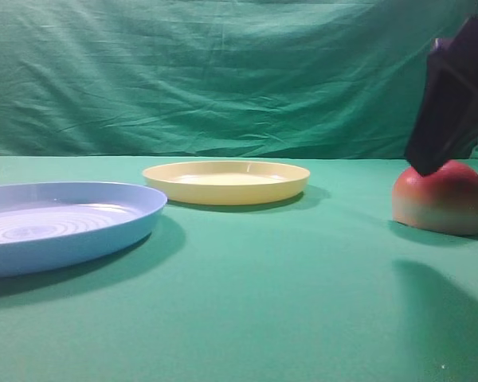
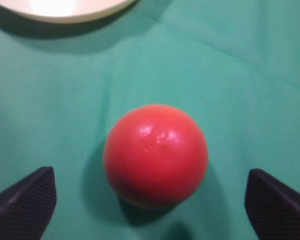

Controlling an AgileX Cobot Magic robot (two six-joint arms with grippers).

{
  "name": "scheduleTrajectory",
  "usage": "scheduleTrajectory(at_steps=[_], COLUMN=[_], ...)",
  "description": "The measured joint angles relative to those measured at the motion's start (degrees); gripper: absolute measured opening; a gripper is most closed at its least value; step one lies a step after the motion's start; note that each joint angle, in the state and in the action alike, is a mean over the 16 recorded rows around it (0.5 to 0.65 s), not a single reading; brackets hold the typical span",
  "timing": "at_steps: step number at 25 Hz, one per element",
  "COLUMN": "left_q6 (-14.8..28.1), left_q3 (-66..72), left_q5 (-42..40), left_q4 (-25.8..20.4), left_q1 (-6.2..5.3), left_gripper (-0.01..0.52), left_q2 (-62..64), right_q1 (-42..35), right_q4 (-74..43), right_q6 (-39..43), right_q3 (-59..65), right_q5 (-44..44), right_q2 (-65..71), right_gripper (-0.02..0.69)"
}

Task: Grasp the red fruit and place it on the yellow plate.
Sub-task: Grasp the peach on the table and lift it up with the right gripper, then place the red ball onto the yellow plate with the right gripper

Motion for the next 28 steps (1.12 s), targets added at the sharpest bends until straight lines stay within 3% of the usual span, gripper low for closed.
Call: scheduleTrajectory(at_steps=[4,9,17,21,28], left_q6=[0.0,0.0,0.0,0.0,0.0], left_q3=[0.0,0.0,0.0,0.0,0.0], left_q5=[0.0,0.0,0.0,0.0,0.0], left_q4=[0.0,0.0,0.0,0.0,0.0], left_q1=[0.00,0.00,0.00,0.00,0.00], left_gripper=[0.157,0.157,0.157,0.157,0.157], left_q2=[0.0,0.0,0.0,0.0,0.0], right_q1=[0.0,0.0,0.5,1.9,5.6], right_q4=[0.1,0.1,0.1,0.0,-0.1], right_q6=[0.1,0.1,-0.2,-0.6,-1.5], right_q3=[-0.2,-1.4,-11.6,-20.5,-35.9], right_q5=[-2.0,-2.0,5.6,10.6,15.8], right_q2=[2.3,3.0,1.7,2.4,9.9], right_gripper=[0.595,0.458,0.248,0.208,0.206])
